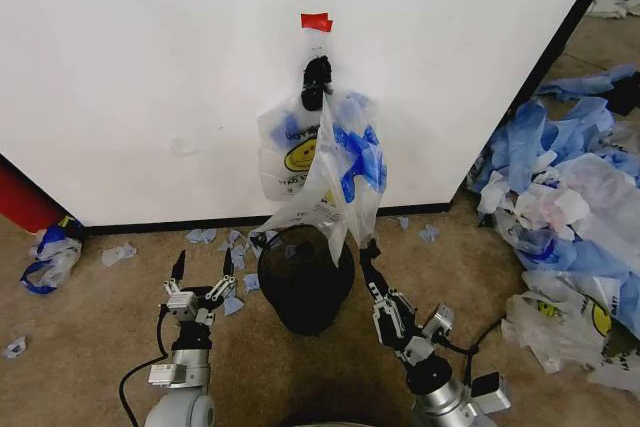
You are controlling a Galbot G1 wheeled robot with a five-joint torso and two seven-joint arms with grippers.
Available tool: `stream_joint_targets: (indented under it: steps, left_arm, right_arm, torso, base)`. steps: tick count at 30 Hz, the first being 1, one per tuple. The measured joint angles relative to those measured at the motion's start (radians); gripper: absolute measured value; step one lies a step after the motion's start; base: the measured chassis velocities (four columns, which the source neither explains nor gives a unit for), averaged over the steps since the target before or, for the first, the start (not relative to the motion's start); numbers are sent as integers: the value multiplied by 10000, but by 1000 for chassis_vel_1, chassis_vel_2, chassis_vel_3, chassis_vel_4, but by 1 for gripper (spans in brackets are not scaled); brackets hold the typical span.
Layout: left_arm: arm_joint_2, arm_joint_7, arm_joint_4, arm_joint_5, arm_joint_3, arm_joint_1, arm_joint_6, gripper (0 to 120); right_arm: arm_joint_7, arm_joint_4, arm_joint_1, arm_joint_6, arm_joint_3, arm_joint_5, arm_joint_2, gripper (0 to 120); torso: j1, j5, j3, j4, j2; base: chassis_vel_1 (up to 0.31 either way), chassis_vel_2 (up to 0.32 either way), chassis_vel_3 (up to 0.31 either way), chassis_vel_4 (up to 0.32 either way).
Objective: Pick up the garbage bag from the wall and place it over the trash bin.
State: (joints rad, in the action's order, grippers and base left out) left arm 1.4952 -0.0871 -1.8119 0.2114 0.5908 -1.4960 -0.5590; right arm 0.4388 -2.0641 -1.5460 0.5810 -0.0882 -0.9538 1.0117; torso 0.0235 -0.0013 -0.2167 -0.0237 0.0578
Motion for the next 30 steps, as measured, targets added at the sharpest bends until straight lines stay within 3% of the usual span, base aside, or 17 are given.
stream_joint_targets:
  steps: [16, 30]
  left_arm:
    - [44, 3, 76, 29, 13, -38, -98, 98]
    - [43, 2, 36, -18, -17, -27, -61, 98]
  right_arm:
    - [379, 206, -294, 365, -79, 401, 68, 0]
    - [-459, 233, 823, -101, -36, 148, -5, 0]
  torso:
    - [0, 0, 0, 0, 0]
    - [0, 0, 0, 0, 0]
  base:
    - [0, 0, 0, 0]
    - [0, 0, 0, 0]
